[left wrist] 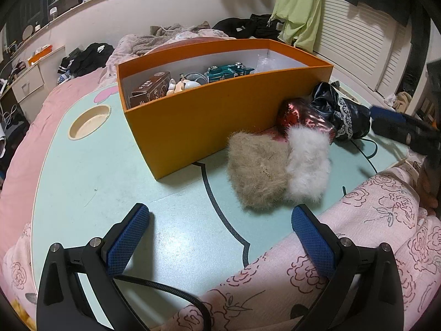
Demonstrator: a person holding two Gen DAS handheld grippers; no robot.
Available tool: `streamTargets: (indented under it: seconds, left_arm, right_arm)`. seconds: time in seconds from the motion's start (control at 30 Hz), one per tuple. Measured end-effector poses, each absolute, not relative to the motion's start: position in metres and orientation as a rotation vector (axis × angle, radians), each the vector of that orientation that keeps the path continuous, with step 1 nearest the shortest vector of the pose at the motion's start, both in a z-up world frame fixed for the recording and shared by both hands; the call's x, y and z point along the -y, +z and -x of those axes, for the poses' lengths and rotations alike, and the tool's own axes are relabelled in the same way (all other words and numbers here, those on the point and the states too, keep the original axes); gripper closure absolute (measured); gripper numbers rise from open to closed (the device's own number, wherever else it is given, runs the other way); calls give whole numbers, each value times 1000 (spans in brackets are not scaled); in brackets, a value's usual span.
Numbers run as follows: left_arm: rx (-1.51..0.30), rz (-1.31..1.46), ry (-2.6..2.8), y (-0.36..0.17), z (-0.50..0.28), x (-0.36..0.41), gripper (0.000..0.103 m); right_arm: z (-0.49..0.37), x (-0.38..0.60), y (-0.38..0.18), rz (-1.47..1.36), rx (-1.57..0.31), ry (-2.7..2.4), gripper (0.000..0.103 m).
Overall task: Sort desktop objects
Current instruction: 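Lift the black plastic bag from the box with the right gripper and set it on the table, then grasp the white figurine keychain with ring from the box with the left gripper and place it on the table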
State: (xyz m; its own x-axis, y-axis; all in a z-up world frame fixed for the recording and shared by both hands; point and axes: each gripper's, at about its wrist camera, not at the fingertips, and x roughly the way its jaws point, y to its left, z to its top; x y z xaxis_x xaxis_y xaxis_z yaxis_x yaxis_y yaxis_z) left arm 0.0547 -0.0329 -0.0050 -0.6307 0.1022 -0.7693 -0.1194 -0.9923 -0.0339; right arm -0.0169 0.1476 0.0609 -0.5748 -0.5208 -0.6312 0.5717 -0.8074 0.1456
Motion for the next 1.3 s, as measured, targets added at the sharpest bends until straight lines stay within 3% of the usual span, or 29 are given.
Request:
streamTargets:
  seconds: [0.1, 0.2, 0.4, 0.67, 1.0, 1.3]
  left_arm:
    - [-30, 1287, 2731, -6, -55, 33, 0]
    - [-33, 1286, 2731, -5, -53, 31, 0]
    - [-7, 1272, 2742, -3, -52, 30, 0]
    - [163, 1086, 2844, 21, -58, 56, 0]
    - [182, 1363, 2966, 9, -1, 71, 0]
    - [196, 1375, 2999, 5, -1, 77, 0]
  right_arm:
    - [15, -137, 40, -947, -257, -2366, 5]
    - [17, -137, 40, -961, -267, -2369, 1]
    - [17, -140, 40, -958, -262, -2369, 0]
    - [17, -141, 41, -956, -259, -2368, 0]
    - [16, -141, 41, -956, -260, -2369, 0]
    - [16, -141, 41, -956, -259, -2370, 0]
